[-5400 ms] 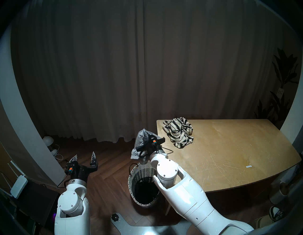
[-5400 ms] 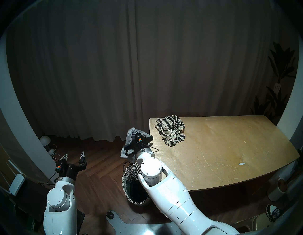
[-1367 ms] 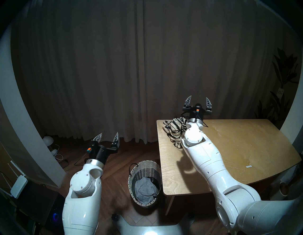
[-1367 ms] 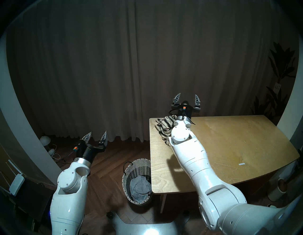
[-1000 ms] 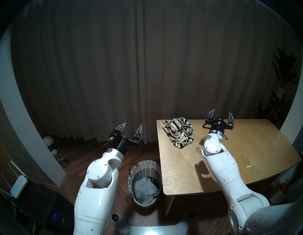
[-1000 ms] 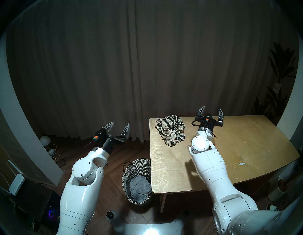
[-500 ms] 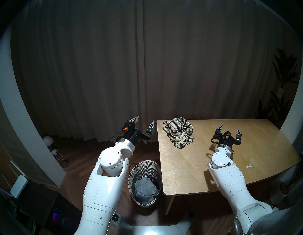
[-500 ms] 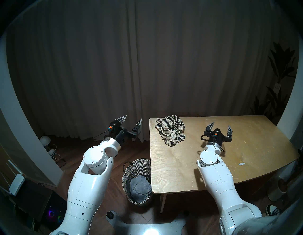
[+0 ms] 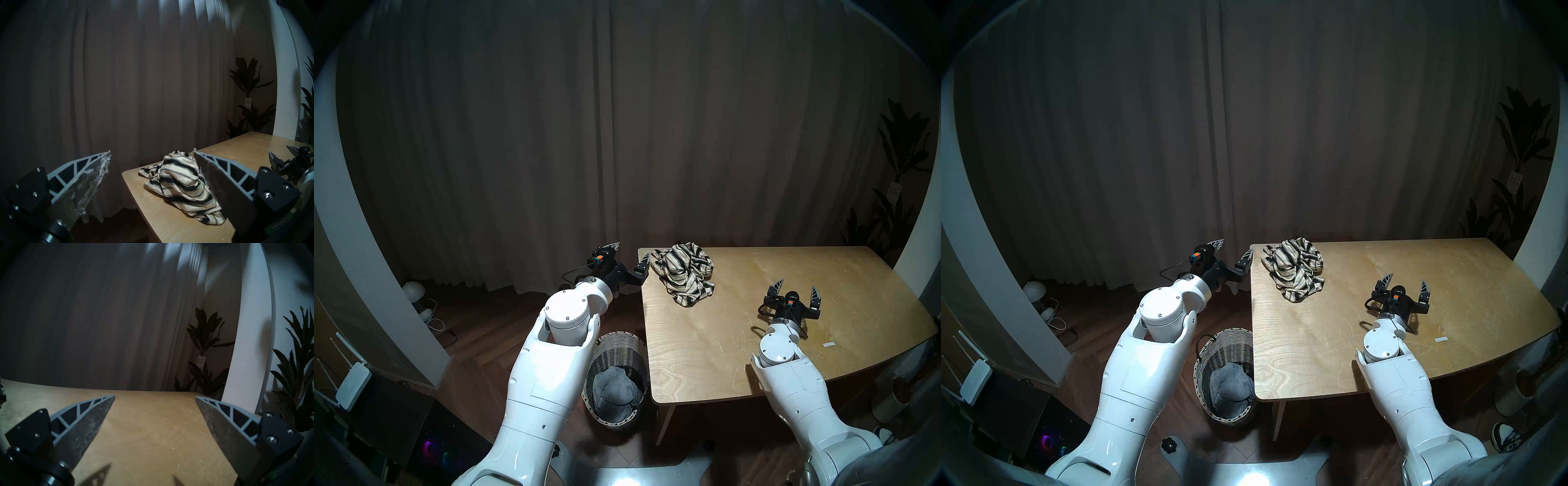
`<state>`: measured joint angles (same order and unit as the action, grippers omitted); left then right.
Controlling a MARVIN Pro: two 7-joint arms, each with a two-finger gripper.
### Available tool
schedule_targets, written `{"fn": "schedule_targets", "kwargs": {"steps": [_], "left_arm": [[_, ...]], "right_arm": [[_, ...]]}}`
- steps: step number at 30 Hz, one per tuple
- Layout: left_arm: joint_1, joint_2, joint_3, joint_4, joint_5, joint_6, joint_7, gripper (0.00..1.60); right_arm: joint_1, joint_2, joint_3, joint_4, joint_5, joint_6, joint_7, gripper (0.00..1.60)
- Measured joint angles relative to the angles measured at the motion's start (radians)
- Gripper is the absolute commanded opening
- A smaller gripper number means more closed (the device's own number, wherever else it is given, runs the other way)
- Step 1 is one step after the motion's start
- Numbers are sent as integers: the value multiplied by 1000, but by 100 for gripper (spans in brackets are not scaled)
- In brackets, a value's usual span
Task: Toss clothes into the laundry hamper
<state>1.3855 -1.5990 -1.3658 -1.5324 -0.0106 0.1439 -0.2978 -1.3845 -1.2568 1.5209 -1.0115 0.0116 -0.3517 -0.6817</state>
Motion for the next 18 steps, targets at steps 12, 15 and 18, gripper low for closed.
{"fn": "schedule_targets", "kwargs": {"steps": [12, 15, 18], "left_arm": [[-88, -40, 29, 51, 31, 43, 28, 160], [-118, -52, 34, 61, 40, 56, 37, 160], [-145, -62, 39, 74, 49, 69, 45, 160]], "right_arm": [[-19, 15, 10, -14, 2, -2, -1, 160], [-26, 20, 13, -19, 2, -2, -1, 160], [-31, 23, 14, -24, 2, -3, 0, 160]]}}
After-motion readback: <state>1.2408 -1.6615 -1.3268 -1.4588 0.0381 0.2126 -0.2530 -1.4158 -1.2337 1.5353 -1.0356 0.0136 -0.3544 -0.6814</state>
